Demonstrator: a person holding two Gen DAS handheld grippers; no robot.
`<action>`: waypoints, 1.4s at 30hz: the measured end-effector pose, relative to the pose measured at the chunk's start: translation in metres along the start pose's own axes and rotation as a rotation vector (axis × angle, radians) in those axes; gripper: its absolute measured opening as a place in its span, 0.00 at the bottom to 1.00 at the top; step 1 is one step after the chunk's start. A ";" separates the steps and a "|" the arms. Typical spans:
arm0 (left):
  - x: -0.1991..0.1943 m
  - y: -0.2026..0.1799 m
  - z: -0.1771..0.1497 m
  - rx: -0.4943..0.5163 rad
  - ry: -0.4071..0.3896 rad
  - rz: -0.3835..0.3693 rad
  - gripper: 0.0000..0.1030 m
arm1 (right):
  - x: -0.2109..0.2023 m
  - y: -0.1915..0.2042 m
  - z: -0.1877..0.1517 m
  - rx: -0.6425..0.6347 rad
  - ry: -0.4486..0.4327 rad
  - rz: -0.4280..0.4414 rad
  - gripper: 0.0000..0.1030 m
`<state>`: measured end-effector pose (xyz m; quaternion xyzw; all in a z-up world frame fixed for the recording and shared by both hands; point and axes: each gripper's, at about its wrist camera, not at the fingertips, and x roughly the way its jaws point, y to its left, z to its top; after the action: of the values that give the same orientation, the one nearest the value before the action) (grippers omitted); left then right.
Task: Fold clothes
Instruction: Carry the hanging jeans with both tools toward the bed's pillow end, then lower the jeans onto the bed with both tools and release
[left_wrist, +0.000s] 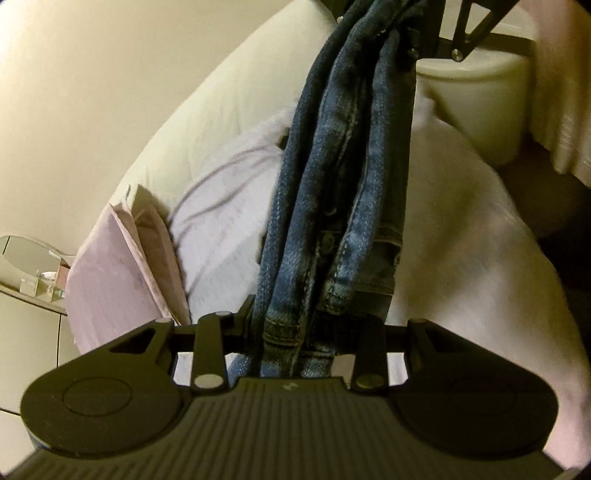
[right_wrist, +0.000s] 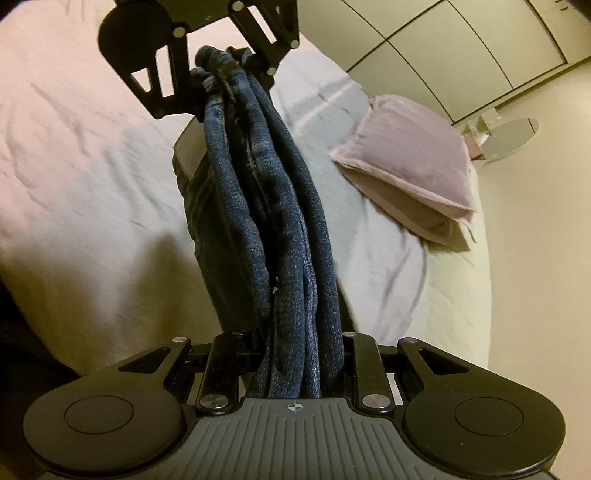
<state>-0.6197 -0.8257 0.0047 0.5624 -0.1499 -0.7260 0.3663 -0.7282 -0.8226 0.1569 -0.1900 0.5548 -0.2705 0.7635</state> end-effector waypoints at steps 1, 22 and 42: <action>0.019 0.011 0.016 -0.008 0.005 0.013 0.32 | 0.013 -0.021 -0.012 -0.007 -0.010 -0.009 0.22; 0.280 -0.102 0.044 0.093 0.027 0.099 0.50 | 0.265 -0.036 -0.201 -0.090 0.029 -0.003 0.46; 0.282 -0.102 -0.002 0.124 -0.030 0.065 0.47 | 0.223 0.009 -0.197 0.000 0.089 0.011 0.23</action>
<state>-0.6833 -0.9525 -0.2593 0.5678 -0.2185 -0.7115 0.3518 -0.8605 -0.9532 -0.0759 -0.1747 0.5892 -0.2748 0.7395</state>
